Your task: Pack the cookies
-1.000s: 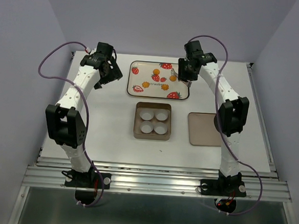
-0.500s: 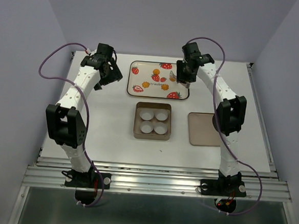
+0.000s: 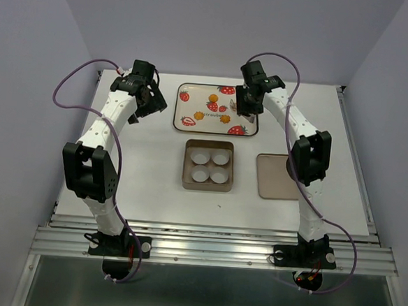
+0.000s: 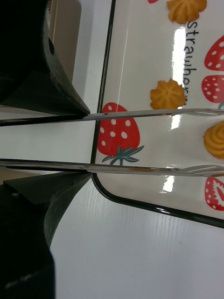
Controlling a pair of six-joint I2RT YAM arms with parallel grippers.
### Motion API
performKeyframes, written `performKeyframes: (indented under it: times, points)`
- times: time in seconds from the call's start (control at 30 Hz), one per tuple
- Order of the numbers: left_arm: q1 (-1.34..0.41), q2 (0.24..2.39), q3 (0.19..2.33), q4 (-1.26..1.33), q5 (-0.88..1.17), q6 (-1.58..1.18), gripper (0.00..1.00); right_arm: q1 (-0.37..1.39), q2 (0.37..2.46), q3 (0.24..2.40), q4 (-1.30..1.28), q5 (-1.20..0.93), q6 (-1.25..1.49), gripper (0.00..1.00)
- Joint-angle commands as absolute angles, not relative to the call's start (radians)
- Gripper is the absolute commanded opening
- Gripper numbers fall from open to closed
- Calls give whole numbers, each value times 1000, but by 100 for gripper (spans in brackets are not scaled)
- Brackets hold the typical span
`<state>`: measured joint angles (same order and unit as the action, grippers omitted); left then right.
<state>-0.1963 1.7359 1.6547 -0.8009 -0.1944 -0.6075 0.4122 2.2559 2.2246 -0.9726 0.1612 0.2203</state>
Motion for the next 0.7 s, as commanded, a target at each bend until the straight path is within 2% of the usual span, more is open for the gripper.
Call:
performKeyframes:
  times: [0.0,0.43,0.67]
  points:
    - [-201,1674,1635,-799,-222,-595,99,426,2263,2244,-966,221,210,54]
    - [-201,1672,1632,-804,-224,-597,99,426,2287,2258,-953,164,213,54]
    - [-201,1661,1625,-816,-241,-601,99,426,2269,2244,-965,172,204,44]
